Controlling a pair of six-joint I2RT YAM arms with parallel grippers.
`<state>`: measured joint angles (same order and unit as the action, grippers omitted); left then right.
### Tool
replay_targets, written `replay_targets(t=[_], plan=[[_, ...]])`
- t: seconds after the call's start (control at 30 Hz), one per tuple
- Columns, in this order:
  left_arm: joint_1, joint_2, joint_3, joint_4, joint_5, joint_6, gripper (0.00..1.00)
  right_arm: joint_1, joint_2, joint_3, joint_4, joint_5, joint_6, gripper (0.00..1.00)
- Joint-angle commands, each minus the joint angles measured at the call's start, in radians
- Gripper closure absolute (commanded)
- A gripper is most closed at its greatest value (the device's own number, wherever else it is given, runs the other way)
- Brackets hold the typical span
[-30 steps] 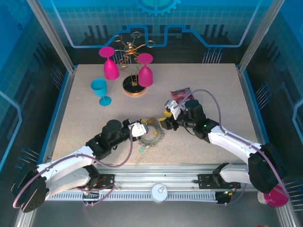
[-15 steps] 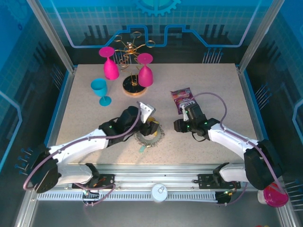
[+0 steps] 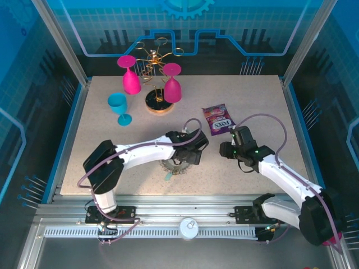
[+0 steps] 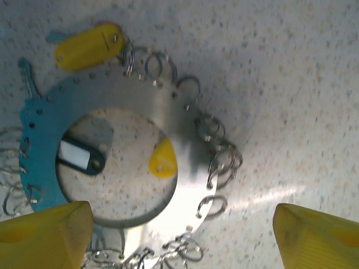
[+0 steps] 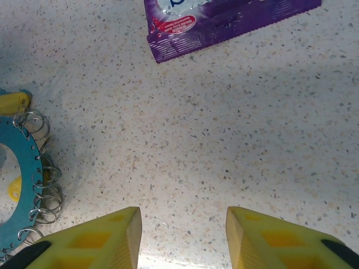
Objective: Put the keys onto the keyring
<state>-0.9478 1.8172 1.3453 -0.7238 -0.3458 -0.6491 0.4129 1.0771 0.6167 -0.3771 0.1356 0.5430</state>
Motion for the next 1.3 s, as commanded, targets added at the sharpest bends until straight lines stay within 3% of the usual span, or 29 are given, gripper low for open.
replay_targets(t=[0.0, 0.1, 0.37, 0.67, 1.0, 1.27], plan=[[-0.009, 0.090, 0.123, -0.114, -0.125, -0.034, 0.22, -0.019, -0.039, -0.028, -0.016, 0.016, 0.025, 0.56], [-0.003, 0.175, 0.216, -0.164, -0.151, -0.017, 0.28, -0.025, -0.066, -0.038, -0.024, 0.015, 0.028, 0.57], [0.014, 0.340, 0.415, -0.269, -0.173, -0.050, 0.32, -0.032, -0.109, -0.069, -0.001, -0.006, 0.035, 0.59], [0.004, 0.431, 0.505, -0.287, -0.227, 0.083, 0.63, -0.042, -0.115, -0.072, -0.003, -0.021, 0.025, 0.61], [0.015, 0.485, 0.544, -0.315, -0.170, 0.178, 0.67, -0.051, -0.130, -0.080, -0.008, -0.026, 0.029, 0.62], [0.015, 0.514, 0.563, -0.347, -0.185, 0.194, 0.69, -0.054, -0.126, -0.079, -0.006, -0.030, 0.031, 0.62]])
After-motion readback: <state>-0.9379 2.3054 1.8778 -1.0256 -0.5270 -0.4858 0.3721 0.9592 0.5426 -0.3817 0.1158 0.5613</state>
